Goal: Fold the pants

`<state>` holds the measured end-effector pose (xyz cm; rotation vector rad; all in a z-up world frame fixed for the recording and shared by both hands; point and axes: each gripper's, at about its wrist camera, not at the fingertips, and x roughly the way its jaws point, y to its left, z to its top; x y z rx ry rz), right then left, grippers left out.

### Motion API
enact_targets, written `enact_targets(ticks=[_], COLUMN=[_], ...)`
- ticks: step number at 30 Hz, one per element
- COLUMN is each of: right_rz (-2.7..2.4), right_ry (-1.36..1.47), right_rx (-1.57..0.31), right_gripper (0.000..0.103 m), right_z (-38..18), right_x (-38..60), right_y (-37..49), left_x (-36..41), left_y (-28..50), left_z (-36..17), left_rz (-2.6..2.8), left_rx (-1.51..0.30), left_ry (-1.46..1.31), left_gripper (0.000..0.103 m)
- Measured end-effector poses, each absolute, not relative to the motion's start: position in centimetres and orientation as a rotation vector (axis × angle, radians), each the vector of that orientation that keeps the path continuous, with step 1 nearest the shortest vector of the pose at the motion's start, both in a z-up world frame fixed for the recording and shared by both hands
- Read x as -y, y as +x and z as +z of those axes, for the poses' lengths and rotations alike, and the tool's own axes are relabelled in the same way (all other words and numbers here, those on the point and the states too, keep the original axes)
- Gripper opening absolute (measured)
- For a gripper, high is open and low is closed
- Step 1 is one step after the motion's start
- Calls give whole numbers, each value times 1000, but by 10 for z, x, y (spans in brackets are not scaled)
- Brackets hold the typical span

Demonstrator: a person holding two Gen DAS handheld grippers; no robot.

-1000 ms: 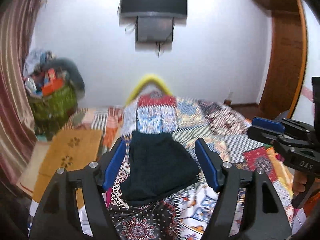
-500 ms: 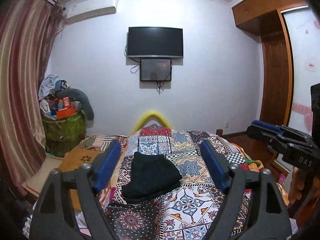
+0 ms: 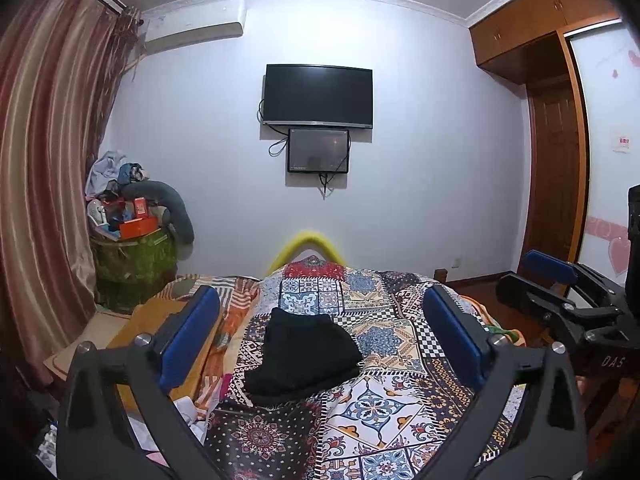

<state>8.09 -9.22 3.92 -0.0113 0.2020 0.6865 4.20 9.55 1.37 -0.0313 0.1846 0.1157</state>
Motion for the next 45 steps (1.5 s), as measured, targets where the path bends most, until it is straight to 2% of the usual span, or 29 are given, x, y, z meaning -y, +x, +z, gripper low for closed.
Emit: enact_targets(ticks=[45], right_rz=[667], right_ry=[17], right_rx=[-274], right_gripper=[97], right_z=[27], right_x=[107], right_y=[78], left_x=[-94], left_y=[62], left_z=[-6], left_rz=[105], left_rx=[-245], left_ry=[-50], left_gripper=[103])
